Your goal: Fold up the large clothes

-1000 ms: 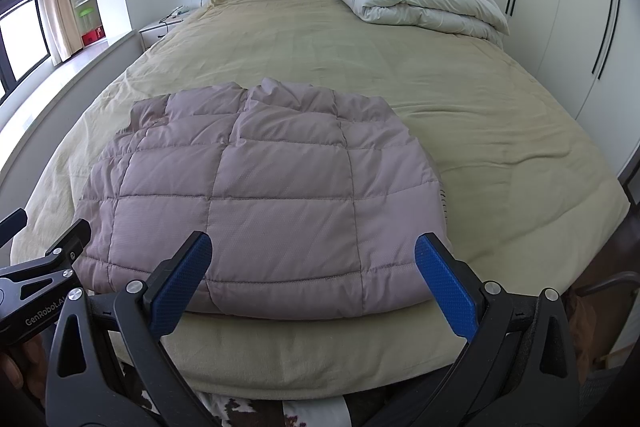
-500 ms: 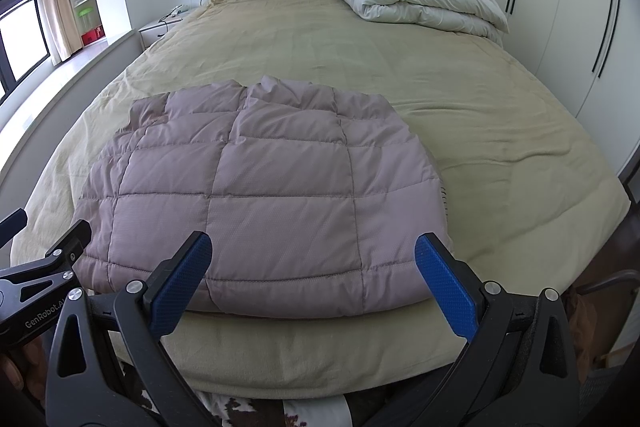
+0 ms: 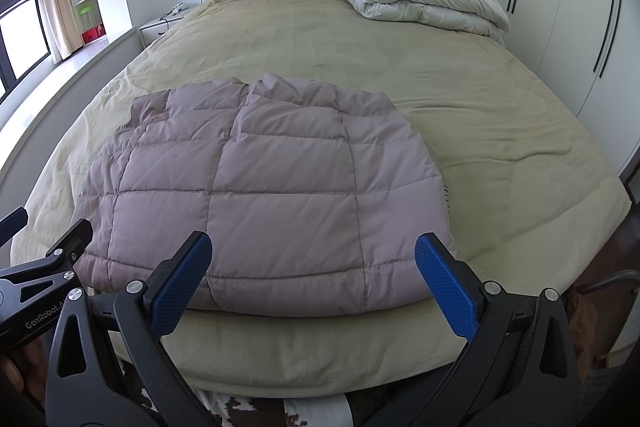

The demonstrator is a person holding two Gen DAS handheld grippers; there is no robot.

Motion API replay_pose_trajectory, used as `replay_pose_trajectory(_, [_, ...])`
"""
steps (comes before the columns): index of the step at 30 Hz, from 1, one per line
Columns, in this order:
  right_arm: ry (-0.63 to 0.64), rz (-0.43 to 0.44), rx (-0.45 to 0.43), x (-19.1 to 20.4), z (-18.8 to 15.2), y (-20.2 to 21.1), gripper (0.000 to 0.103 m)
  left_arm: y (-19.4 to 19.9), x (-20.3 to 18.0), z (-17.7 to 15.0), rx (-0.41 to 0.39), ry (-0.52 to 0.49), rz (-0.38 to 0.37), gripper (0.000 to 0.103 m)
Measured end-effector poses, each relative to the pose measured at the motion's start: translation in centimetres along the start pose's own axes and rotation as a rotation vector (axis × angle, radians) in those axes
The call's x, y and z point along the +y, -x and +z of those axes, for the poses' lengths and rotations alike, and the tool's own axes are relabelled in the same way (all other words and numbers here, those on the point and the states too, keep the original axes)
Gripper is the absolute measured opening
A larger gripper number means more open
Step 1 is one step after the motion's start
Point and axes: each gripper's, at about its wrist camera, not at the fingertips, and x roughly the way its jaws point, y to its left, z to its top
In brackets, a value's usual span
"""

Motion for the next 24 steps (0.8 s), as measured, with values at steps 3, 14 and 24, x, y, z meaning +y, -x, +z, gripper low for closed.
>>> replay_pose_trajectory(3, [0.000, 0.000, 0.000, 0.03, 0.05, 0.02, 0.103, -0.04, -0.02, 0.03, 0.001, 0.000, 0.000, 0.103])
replay_pose_trajectory(14, [0.000, 0.000, 0.002, 0.15, -0.15, -0.06, 0.103, -0.05, -0.03, -0.02, 0.002, -0.001, 0.001, 0.103])
replay_pose_trajectory(24, [0.005, 0.001, 0.008, 0.08, -0.55, -0.29, 0.103, -0.12, -0.11, -0.42, -0.014, -0.013, -0.008, 0.103])
